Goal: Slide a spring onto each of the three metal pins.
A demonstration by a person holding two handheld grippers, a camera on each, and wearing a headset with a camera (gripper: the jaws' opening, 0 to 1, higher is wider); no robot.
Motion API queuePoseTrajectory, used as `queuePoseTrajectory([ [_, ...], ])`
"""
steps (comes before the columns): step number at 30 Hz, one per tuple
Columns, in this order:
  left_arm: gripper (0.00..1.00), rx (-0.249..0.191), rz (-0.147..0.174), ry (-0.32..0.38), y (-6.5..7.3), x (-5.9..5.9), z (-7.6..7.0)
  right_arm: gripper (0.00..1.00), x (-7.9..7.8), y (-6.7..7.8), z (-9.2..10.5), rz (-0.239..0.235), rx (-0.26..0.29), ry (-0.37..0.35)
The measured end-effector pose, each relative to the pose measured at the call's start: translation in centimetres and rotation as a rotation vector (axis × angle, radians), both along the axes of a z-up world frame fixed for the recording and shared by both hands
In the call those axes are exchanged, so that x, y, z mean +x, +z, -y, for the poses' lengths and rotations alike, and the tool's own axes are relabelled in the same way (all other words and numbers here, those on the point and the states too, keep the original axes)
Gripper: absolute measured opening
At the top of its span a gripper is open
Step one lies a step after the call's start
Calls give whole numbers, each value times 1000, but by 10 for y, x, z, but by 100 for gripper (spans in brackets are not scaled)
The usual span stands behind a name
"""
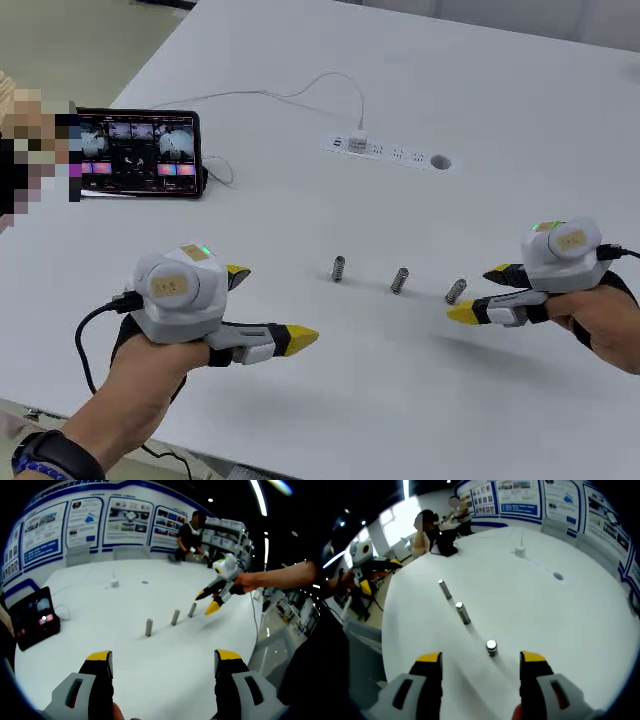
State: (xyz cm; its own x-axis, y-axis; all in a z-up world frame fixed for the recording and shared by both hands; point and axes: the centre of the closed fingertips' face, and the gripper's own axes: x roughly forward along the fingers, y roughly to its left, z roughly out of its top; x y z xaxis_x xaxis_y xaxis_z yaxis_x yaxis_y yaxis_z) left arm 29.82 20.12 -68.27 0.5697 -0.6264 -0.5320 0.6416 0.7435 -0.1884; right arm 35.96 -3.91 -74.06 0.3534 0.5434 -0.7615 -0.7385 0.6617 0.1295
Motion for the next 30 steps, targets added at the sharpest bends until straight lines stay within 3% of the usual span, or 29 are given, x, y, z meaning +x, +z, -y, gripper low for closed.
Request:
queuePoseTrajectory([
  [11,89,-28,16,6,7,9,0,66,-17,4,-4,1,54,-50],
  [18,93,-29,11,12,7,9,-1,66,-23,1,4,4,78,-88],
  [30,91,-52,14,12,13,14,-1,67,-43,6,9,20,124,-152],
])
